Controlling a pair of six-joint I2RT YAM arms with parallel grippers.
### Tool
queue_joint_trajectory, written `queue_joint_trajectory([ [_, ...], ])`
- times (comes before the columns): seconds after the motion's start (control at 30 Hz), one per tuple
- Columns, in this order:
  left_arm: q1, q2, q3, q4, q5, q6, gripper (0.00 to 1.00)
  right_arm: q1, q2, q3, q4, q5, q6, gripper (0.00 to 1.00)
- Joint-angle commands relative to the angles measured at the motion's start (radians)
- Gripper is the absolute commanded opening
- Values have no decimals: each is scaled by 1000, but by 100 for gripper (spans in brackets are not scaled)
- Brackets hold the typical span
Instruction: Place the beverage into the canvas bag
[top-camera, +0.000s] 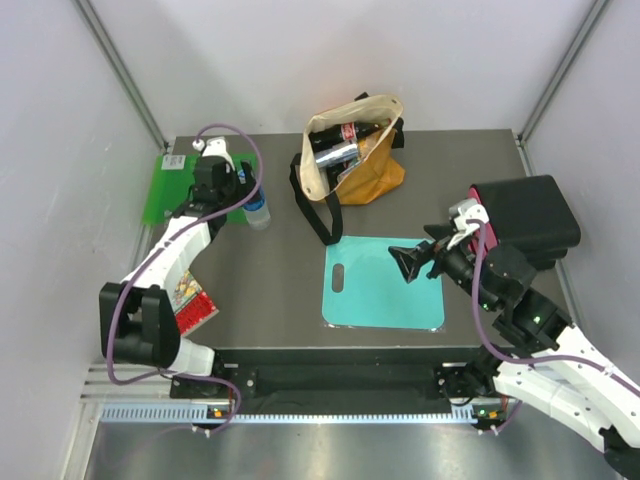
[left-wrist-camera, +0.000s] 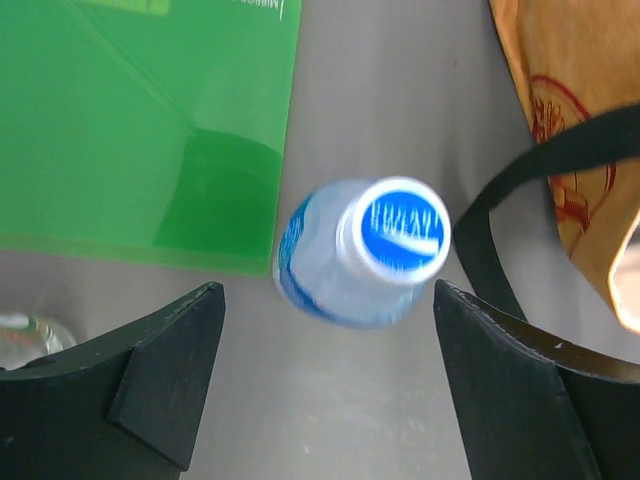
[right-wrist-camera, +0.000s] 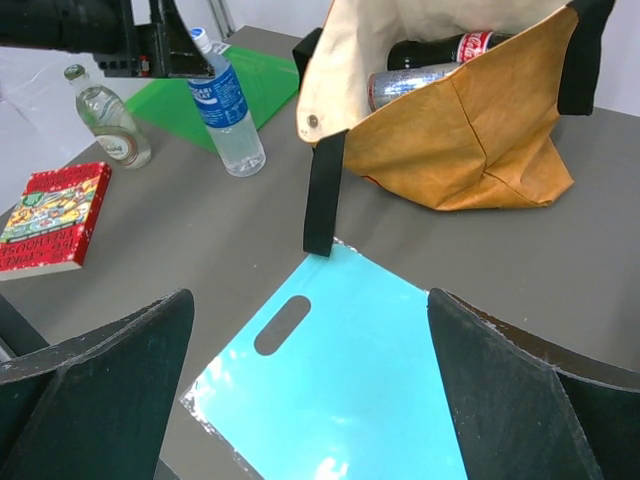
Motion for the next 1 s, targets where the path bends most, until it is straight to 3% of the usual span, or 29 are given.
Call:
queue_joint_trajectory([
  [0.0, -4, 59, 69, 124, -3, 26, 88, 2, -2, -9, 64, 12, -20, 100],
  [0.3, -21, 136, 73, 156, 5, 41, 71, 2, 15, 4, 57, 18, -31, 100],
  [0.4, -28, 113, 50, 154, -9, 43, 51, 2, 13, 1, 58, 21, -32, 100],
  [0.43, -33, 107, 41, 154, -17, 43, 31, 2, 12, 2, 60, 19, -32, 100],
  [0.47, -34, 99, 41, 145, -29, 32, 23, 2, 10, -1, 60, 19, -31, 99],
  [0.6, -36, 35, 49, 79, -93, 9, 1, 2, 12, -1, 58, 16, -29, 100],
  [0.97, -36, -105, 104, -39, -83, -15, 0, 2, 1, -10, 61, 15, -26, 100],
])
